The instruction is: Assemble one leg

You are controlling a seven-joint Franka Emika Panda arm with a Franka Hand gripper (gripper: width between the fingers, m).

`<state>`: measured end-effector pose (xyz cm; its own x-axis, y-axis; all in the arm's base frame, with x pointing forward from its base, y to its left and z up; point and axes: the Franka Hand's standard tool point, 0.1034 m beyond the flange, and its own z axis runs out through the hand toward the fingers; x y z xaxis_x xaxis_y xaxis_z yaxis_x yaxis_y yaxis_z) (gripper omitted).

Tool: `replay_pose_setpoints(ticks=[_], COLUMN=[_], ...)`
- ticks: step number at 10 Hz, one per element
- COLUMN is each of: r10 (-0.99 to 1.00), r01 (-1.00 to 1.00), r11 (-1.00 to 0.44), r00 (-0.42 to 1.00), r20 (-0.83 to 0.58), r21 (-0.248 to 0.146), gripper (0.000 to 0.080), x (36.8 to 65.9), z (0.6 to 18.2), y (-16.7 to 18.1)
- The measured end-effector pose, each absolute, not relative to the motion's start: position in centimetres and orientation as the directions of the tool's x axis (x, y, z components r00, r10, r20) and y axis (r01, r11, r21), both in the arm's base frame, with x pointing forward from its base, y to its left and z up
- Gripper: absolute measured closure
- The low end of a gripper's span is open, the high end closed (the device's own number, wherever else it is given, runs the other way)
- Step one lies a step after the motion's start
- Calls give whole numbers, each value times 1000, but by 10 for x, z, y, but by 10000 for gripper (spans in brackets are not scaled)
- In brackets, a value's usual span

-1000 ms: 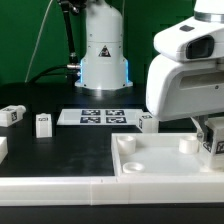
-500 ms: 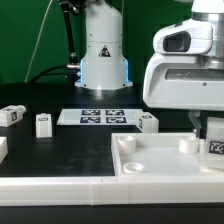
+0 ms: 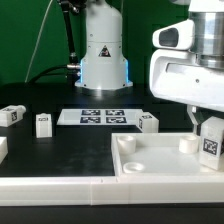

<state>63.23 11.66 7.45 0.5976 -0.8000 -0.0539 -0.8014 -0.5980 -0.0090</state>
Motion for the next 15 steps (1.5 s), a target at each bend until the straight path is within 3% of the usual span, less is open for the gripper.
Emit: replay_pose_setpoints(ticks=[3, 4, 6, 7, 8, 12, 15], r10=[-871, -858, -835, -812, -733, -387, -142], r01=[-872, -859, -837, -814, -735, -389, -144], r11=[-489, -511, -547, -581, -678, -920, -988], r00=[488, 511, 546, 580, 678, 921, 989], r20=[-61, -60, -63, -62, -59, -44, -31], r21=[-3, -5, -11, -13, -22, -44, -54], gripper=[508, 508, 229, 229, 166, 150, 150], x=[632, 632, 633, 633, 633, 633, 634], z=[74, 74, 74, 74, 74, 73, 74], y=[115, 116, 116, 117, 117, 116, 118])
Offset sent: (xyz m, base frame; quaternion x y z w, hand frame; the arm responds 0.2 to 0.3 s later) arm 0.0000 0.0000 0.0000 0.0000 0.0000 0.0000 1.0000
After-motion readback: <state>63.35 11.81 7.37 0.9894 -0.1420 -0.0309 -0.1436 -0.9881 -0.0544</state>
